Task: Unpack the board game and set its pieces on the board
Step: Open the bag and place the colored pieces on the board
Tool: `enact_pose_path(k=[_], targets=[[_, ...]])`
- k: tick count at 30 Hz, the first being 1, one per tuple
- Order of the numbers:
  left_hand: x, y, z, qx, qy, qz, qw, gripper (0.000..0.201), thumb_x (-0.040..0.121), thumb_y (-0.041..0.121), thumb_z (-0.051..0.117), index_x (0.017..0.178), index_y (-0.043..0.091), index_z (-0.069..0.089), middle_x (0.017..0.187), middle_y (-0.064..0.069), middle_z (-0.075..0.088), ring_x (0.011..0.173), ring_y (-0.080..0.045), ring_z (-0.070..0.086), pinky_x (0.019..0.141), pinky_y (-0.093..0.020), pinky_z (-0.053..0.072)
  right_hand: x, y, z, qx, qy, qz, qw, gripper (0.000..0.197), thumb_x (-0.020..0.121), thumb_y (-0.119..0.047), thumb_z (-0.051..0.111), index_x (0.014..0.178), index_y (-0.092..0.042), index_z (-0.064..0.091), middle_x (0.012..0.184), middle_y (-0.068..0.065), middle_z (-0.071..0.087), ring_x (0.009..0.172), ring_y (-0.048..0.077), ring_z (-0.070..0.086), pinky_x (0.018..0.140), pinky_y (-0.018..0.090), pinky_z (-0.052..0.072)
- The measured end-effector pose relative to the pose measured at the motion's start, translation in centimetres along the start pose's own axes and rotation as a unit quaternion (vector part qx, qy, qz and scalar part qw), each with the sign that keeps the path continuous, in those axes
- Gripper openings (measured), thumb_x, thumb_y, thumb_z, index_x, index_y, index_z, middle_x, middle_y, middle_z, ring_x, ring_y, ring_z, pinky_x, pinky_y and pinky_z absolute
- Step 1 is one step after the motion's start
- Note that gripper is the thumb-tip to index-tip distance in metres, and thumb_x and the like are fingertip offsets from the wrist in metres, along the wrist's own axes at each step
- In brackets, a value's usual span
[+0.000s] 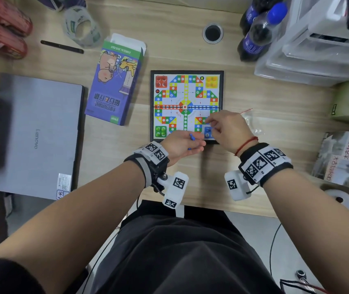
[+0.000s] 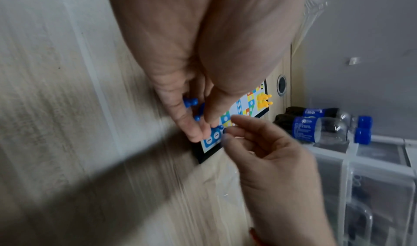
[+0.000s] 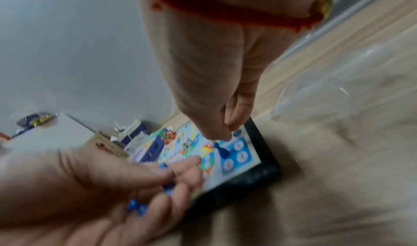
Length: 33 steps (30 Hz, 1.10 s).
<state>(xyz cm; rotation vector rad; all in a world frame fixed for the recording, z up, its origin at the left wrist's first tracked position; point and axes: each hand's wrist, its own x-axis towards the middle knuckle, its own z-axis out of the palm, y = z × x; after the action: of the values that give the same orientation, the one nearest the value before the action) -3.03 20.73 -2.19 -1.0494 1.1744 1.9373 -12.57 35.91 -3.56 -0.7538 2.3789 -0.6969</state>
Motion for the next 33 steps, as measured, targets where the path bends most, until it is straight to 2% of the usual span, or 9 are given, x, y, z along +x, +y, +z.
enact_pose_path(k=[2,5,12,16,18,21,24,28,33], targets=[[0.0,0.0,0.1,0.029,-0.009,0.014,0.999,0.03,0.095,-0.004,0.052,0.125,-0.007,0.055,0.106,-0.017,0.064,0.092,-0.021,0.065,0.088,-0.023,0.055,0.0,-1.0,-0.7,0.03,0.009,-0.016,0.999,0.02,0.08,-0.009,0.065,0.098,-0.015,0.071,0.086,0.0,0.065,0.07,0.013,0.059,0.073,0.027,0.05],[0.0,0.1,0.5,0.062,-0.03,0.026,0.997,0.025,0.093,-0.008,0.053,0.117,-0.011,0.058,0.104,-0.02,0.062,0.092,-0.021,0.064,0.086,-0.024,0.056,-0.2,-2.4,-0.9,0.019,-0.079,-0.043,0.996,0.019,0.081,-0.026,0.072,0.099,-0.019,0.073,0.085,-0.003,0.068,0.069,0.009,0.057,0.074,0.026,0.048],[0.0,0.9,0.8,0.089,-0.047,0.032,0.994,0.028,0.091,-0.013,0.052,0.119,-0.014,0.055,0.092,-0.014,0.064,0.07,-0.008,0.07,0.072,-0.017,0.056,-0.8,-2.5,-0.9,0.046,-0.07,-0.005,0.996,0.011,0.078,-0.019,0.075,0.088,-0.017,0.075,0.075,-0.003,0.072,0.066,0.011,0.066,0.074,0.029,0.055],[0.0,0.9,1.1,0.095,-0.042,0.044,0.994,0.032,0.091,-0.014,0.052,0.123,-0.016,0.051,0.1,-0.017,0.064,0.08,-0.016,0.068,0.075,-0.018,0.056,-1.0,-2.0,-1.5,0.093,-0.065,0.013,0.993,0.008,0.077,-0.017,0.076,0.083,-0.015,0.071,0.071,-0.007,0.066,0.065,0.009,0.065,0.071,0.02,0.054],[0.0,0.8,1.1,0.084,-0.026,0.056,0.995,0.031,0.092,-0.01,0.053,0.123,-0.012,0.052,0.108,-0.021,0.063,0.085,-0.019,0.067,0.077,-0.02,0.057,-0.9,-0.7,-2.0,0.12,-0.003,0.039,0.992,0.008,0.077,-0.014,0.076,0.082,-0.014,0.07,0.071,-0.005,0.066,0.063,0.008,0.062,0.069,0.017,0.051],[0.1,0.7,0.5,0.067,-0.016,0.06,0.996,0.032,0.092,-0.004,0.058,0.123,-0.011,0.053,0.116,-0.026,0.061,0.089,-0.022,0.067,0.08,-0.022,0.057,-1.0,1.5,-2.2,0.087,0.052,0.069,0.992,0.007,0.079,-0.011,0.072,0.086,-0.012,0.07,0.071,-0.004,0.065,0.06,0.005,0.058,0.071,0.021,0.051],[0.2,0.6,0.2,0.062,-0.016,0.051,0.997,0.034,0.091,-0.003,0.06,0.123,-0.011,0.053,0.12,-0.027,0.061,0.096,-0.027,0.066,0.087,-0.026,0.056,-0.9,2.3,-1.3,0.042,0.013,0.064,0.997,0.009,0.081,-0.012,0.07,0.09,-0.012,0.071,0.074,-0.004,0.066,0.066,0.011,0.06,0.075,0.027,0.053],[0.2,0.6,0.1,0.067,-0.011,0.04,0.997,0.033,0.091,-0.003,0.06,0.123,-0.009,0.054,0.119,-0.026,0.062,0.107,-0.031,0.064,0.091,-0.03,0.054,-0.4,2.3,-0.4,0.034,-0.013,0.052,0.998,0.009,0.081,-0.014,0.071,0.09,-0.014,0.071,0.077,0.0,0.07,0.068,0.01,0.061,0.076,0.027,0.054],[0.4,0.7,0.2,0.062,-0.006,0.036,0.997,0.035,0.093,-0.001,0.059,0.126,-0.008,0.053,0.119,-0.025,0.063,0.098,-0.027,0.066,0.086,-0.025,0.056,-0.2,2.3,0.0,0.038,-0.018,0.047,0.998,0.01,0.08,-0.012,0.07,0.089,-0.014,0.071,0.076,0.001,0.07,0.068,0.012,0.062,0.076,0.031,0.055]])
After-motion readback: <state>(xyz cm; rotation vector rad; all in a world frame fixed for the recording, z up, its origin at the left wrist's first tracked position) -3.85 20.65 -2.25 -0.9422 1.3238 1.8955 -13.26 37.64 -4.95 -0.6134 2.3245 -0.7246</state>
